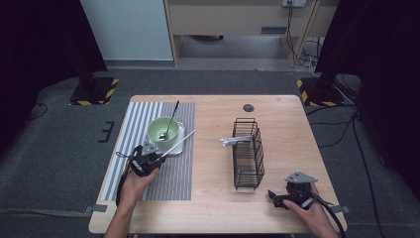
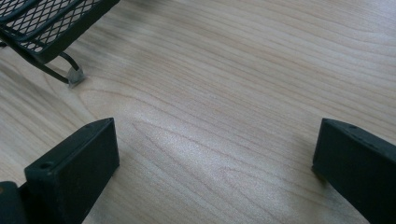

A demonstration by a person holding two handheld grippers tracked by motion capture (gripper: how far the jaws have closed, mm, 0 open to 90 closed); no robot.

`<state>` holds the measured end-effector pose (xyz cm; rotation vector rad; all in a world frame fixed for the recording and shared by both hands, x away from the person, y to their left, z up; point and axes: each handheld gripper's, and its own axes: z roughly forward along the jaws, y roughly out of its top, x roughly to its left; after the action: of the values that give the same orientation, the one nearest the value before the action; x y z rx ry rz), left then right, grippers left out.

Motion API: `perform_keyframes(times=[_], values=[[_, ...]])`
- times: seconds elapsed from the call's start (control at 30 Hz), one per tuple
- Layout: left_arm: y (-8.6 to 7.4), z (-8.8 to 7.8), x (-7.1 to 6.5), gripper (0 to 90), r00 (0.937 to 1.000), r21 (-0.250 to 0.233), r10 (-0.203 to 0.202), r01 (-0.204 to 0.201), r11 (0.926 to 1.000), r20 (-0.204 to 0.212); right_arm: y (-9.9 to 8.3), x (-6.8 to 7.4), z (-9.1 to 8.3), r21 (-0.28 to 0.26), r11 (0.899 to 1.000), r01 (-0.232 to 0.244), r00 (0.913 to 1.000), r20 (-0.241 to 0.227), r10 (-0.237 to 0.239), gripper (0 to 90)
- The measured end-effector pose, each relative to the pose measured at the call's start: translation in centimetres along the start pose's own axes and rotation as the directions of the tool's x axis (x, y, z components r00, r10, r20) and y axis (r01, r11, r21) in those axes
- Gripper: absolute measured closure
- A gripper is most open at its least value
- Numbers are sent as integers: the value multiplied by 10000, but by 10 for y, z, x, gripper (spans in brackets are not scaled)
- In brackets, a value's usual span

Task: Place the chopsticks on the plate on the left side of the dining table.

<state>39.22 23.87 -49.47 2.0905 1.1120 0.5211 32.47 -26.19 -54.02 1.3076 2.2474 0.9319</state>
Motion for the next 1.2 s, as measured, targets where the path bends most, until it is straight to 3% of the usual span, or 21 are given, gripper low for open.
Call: perform_keyframes(times=[0.67,1.2], values=[[-16,8,5,825,9999,418,-50,45,9991,121,0,0,0,-1,10000,0,10000,1,0,3],[-20,14,14,824,9991,550,-401,392,9977,150,0,0,0,3,10000,10,10000,2,-10,3]])
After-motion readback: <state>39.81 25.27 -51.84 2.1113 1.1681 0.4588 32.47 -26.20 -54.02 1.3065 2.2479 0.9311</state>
